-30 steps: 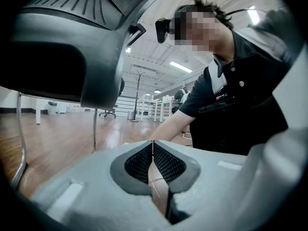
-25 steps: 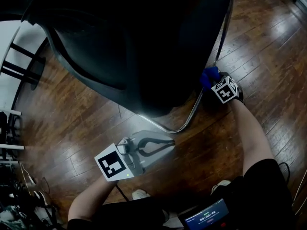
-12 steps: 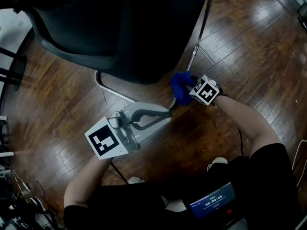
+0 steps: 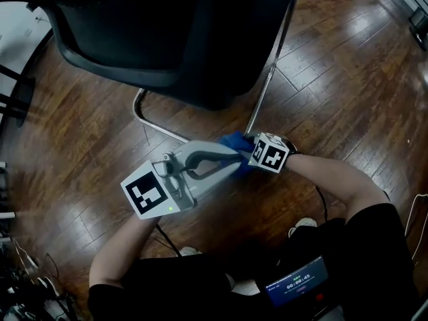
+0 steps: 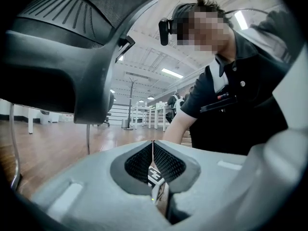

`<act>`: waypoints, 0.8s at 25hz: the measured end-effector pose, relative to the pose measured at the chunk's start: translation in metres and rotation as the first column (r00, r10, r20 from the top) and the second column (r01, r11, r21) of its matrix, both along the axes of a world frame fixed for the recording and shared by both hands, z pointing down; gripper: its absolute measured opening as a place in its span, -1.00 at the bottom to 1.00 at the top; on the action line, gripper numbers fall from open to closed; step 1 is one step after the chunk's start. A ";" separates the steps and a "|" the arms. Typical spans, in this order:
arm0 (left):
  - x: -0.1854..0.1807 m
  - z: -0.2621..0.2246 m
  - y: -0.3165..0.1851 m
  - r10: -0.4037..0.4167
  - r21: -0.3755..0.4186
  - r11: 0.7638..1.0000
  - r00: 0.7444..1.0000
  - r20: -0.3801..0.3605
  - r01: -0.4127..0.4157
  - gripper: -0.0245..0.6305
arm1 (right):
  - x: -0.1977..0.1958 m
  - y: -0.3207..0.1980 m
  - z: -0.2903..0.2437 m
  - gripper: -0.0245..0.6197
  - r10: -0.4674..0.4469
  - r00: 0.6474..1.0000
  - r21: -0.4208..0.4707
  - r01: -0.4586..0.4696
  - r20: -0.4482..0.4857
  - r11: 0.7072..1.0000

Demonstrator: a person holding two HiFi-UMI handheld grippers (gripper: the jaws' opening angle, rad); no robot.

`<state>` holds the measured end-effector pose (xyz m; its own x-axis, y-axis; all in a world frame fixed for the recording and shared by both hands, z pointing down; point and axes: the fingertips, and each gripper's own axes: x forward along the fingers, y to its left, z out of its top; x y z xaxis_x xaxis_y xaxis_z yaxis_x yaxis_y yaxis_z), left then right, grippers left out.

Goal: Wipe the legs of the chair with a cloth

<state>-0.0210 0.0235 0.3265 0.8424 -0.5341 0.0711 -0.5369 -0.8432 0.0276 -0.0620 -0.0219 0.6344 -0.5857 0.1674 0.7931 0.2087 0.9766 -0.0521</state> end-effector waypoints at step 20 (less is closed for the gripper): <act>0.003 0.018 0.006 -0.071 -0.119 0.989 0.992 0.104 0.083 -0.92 | 0.042 -0.303 0.004 -0.79 0.675 0.729 0.198 -0.682 0.113 0.704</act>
<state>-0.0183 0.0291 0.3443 0.7847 -0.5788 0.2217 -0.6051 -0.7929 0.0717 -0.0204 -0.3248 0.6386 -0.4984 -0.4528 0.7393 -0.5166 0.8399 0.1661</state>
